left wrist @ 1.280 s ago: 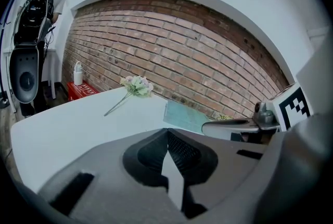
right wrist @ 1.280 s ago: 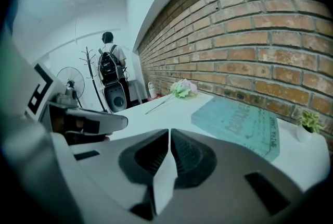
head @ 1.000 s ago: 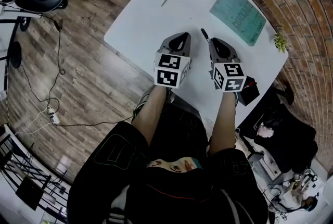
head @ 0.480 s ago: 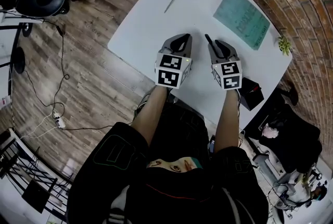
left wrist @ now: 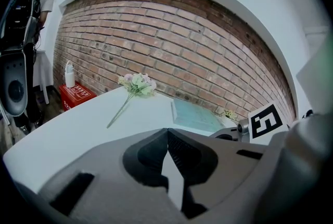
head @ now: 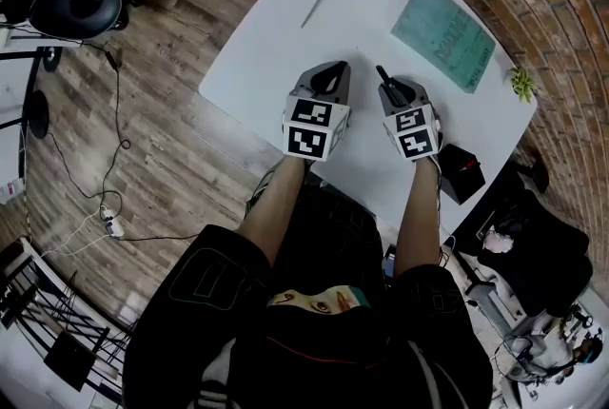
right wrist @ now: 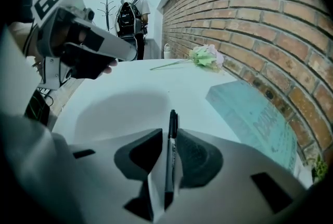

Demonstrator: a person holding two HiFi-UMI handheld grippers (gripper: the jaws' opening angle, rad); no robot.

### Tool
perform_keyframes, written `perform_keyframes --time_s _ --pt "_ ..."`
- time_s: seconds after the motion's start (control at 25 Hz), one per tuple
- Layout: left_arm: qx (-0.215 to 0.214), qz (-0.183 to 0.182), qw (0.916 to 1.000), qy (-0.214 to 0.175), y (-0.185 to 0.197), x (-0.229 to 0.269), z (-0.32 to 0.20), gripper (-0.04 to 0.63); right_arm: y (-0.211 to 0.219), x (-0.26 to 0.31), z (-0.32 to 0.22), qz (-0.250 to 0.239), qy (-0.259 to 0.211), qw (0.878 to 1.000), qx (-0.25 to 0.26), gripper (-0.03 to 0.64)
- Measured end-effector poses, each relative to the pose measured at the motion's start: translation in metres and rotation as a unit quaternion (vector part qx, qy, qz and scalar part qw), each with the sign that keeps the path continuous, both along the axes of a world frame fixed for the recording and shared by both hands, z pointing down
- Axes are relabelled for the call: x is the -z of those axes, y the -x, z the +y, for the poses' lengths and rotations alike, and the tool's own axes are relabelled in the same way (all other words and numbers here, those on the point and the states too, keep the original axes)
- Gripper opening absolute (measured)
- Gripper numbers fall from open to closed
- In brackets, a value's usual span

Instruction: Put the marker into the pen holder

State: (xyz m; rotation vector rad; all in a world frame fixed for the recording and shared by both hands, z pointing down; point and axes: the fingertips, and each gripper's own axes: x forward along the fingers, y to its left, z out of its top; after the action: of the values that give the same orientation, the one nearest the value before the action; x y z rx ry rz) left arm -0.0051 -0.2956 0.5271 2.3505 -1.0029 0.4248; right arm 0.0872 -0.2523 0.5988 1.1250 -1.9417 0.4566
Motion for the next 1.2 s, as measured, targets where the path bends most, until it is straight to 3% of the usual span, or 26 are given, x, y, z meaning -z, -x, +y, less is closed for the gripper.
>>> perform_keyframes --time_s 0.2,0.52,1.2 --pt "0.0 -0.002 1.0 0.001 0.002 0.001 0.001 0.009 0.005 -0.002 0.004 0.003 0.006 1.0 0.008 0.054" --pt "0.002 0.001 1.0 -0.005 -0.003 0.004 0.006 0.009 0.004 0.003 0.012 -0.014 0.01 1.0 -0.016 0.052" --pt "0.0 0.015 0.9998 -0.013 -0.031 0.022 0.04 0.008 -0.01 0.074 0.029 -0.093 -0.088 0.987 -0.092 0.052"
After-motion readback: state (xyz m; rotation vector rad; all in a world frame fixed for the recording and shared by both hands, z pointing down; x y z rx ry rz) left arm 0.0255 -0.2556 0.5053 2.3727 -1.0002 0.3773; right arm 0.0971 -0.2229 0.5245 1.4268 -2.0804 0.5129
